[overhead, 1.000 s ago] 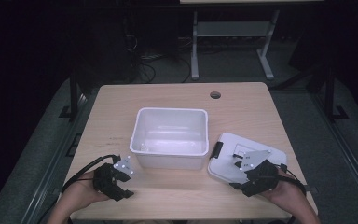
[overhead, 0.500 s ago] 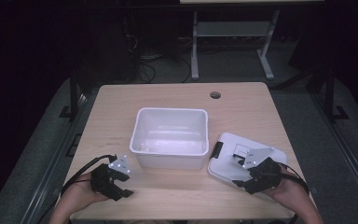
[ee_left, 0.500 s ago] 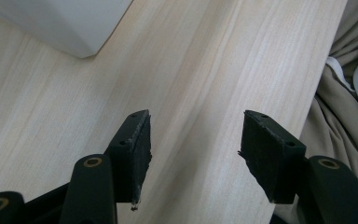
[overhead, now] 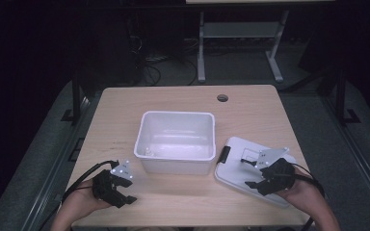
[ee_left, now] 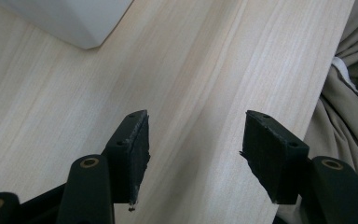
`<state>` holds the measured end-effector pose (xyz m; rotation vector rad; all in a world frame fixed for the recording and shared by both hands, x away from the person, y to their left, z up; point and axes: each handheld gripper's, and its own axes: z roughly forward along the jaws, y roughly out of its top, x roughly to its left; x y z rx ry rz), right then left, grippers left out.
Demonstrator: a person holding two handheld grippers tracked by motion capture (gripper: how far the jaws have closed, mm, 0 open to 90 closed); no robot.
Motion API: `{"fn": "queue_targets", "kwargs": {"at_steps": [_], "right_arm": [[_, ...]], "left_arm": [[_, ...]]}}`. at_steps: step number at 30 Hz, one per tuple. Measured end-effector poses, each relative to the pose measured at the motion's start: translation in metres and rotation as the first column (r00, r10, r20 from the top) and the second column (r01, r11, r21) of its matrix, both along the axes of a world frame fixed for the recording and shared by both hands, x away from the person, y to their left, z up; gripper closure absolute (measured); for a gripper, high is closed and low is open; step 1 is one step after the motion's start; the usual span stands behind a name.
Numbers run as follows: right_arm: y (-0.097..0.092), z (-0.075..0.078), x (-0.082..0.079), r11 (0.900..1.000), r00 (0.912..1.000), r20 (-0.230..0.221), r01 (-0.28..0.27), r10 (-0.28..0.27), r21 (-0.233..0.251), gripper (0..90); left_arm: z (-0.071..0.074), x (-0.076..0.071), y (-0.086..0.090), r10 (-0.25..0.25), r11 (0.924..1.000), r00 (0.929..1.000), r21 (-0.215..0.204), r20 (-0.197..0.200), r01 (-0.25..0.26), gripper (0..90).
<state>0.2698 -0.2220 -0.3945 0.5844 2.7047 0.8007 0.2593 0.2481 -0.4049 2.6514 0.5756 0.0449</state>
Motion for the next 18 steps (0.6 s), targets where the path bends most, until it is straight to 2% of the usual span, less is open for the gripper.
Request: {"fn": "queue_targets", "kwargs": {"at_steps": [10,18], "right_arm": [[-0.008,0.002,0.013,0.9986,0.9995,-0.007,0.031,-0.032,-0.044,36.6],[-0.012,-0.002,0.026,0.995,0.9977,-0.038,0.053,-0.057,-0.085,46.9]], "left_arm": [[-0.001,-0.001,0.001,0.01,0.9999,0.9999,-0.004,0.005,-0.01,39.7],[0.001,-0.002,0.001,0.009,0.9999,0.9999,-0.013,0.01,-0.009,39.5]]}}
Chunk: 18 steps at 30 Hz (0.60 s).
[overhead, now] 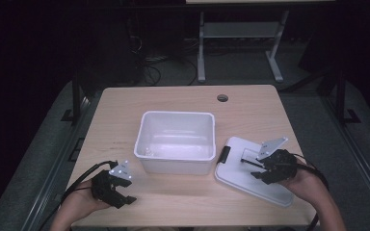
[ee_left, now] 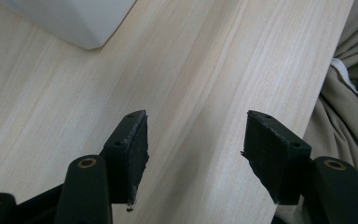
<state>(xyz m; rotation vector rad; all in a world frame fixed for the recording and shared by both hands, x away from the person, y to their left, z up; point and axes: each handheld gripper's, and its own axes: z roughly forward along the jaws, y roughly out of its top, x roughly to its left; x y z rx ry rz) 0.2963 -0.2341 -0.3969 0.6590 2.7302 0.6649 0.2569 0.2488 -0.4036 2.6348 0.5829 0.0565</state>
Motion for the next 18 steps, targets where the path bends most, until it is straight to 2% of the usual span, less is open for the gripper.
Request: {"fn": "queue_targets", "kwargs": {"at_steps": [7,18], "right_arm": [[-0.002,-0.005,0.009,0.9999,0.9993,-0.036,-0.004,0.003,-0.012,58.8],[0.002,-0.006,0.016,0.9994,0.9986,-0.05,-0.021,0.019,-0.029,75.0]], "left_arm": [[-0.001,0.0,-0.001,0.001,1.0,1.0,0.001,0.002,-0.001,38.9],[-0.001,0.0,0.001,0.001,1.0,1.0,0.003,0.007,-0.001,37.8]]}}
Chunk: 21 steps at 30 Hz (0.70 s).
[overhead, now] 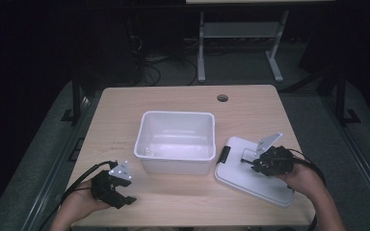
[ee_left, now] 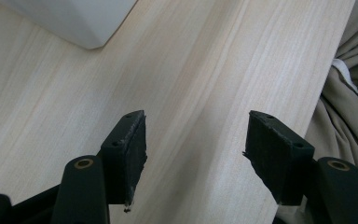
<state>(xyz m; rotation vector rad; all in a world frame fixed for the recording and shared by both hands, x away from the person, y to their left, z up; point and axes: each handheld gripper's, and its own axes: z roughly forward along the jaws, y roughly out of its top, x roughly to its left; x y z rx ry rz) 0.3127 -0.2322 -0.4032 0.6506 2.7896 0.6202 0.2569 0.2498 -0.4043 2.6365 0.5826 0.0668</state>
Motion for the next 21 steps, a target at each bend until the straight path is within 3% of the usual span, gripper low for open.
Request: {"fn": "queue_targets", "kwargs": {"at_steps": [5,21], "right_arm": [[-0.0013,0.0015,0.0022,1.0,1.0,-0.003,0.002,-0.002,0.001,79.8],[-0.0038,0.0043,0.0058,1.0,0.9999,0.013,-0.004,0.004,-0.009,83.2]], "left_arm": [[0.0,0.0,0.0006,-0.006,1.0,1.0,0.001,0.001,0.006,37.2],[-0.0014,-0.0011,0.0022,0.009,0.9999,1.0,-0.007,0.002,-0.009,35.9]]}}
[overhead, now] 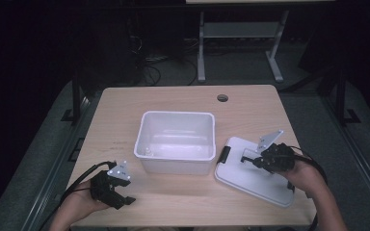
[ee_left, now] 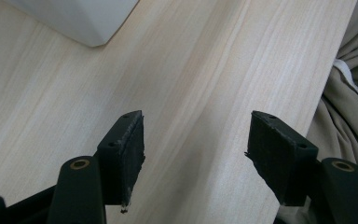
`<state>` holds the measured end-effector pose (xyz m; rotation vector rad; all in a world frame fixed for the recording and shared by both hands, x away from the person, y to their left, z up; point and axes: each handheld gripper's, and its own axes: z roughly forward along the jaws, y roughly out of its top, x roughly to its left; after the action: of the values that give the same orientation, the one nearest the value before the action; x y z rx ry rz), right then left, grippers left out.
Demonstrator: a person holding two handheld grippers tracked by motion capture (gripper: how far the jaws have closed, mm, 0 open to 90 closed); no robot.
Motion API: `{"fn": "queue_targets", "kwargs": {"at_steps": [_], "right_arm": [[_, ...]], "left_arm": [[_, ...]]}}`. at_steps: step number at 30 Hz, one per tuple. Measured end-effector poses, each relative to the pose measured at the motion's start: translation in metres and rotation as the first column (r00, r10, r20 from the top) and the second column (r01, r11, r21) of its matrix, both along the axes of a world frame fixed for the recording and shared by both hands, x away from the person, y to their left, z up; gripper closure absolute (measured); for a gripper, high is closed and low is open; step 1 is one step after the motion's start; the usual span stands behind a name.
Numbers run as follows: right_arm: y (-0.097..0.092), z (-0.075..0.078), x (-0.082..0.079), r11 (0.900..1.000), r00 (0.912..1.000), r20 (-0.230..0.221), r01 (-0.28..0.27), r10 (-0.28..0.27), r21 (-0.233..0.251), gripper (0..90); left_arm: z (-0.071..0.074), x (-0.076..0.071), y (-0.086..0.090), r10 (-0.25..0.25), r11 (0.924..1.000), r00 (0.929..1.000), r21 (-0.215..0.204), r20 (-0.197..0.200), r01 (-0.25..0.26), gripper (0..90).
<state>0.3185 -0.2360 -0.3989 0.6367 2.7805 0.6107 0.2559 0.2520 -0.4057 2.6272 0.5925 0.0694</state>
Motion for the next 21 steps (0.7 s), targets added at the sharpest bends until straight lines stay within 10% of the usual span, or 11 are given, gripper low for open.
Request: {"fn": "queue_targets", "kwargs": {"at_steps": [21], "right_arm": [[-0.0031,0.0015,0.0072,0.9998,0.9995,-0.024,-0.02,0.02,-0.002,83.6]], "left_arm": [[0.004,-0.0008,0.0035,0.006,0.9999,0.9999,-0.013,0.01,-0.006,35.9]]}}
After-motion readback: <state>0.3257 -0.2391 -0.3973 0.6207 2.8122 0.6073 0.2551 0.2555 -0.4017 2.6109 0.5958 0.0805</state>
